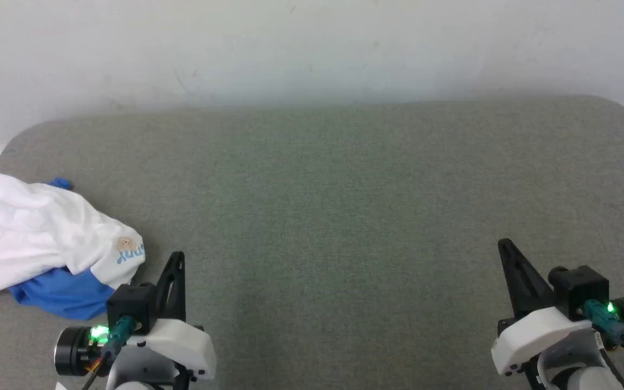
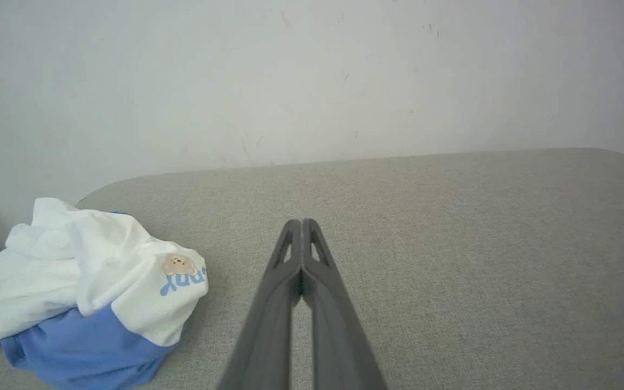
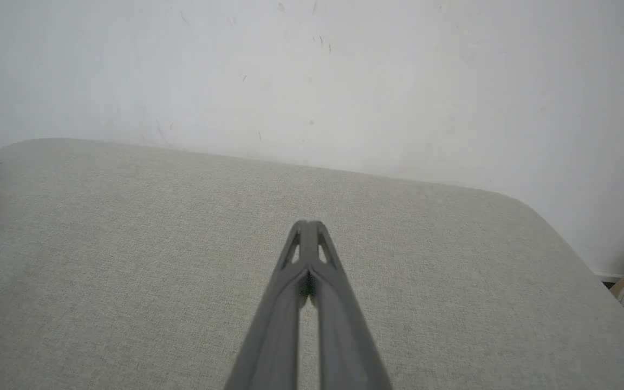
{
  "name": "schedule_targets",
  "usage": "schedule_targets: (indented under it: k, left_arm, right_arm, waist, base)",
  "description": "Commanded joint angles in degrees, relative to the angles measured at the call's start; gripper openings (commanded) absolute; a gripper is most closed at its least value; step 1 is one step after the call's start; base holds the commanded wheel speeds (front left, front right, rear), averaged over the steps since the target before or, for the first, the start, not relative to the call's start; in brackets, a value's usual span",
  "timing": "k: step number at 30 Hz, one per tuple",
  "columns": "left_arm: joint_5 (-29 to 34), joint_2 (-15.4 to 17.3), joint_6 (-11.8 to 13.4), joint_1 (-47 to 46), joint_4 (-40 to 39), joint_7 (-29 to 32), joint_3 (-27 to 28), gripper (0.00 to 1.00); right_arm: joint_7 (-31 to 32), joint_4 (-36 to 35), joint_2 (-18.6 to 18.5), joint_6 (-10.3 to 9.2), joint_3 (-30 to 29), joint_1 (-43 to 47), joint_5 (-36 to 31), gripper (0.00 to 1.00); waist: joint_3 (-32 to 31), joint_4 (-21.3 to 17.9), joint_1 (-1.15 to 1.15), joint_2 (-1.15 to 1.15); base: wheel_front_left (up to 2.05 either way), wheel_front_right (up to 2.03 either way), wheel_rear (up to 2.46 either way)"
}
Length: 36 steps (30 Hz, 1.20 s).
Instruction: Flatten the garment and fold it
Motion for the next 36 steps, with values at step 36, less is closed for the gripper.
schedule_targets:
  k: [36]
  left_arm:
    - [0.4,-0.1,0.4,-0.7,-0.3,0.0,0.2,0.00]
  right_arm:
    - [0.0,-0.3,0.0,0.31,-0.1,-0.8,-0.3,0.00]
  waist:
    - [0.0,0.0,0.00,0.00]
  base:
    - [0.00,0.00,0.00]
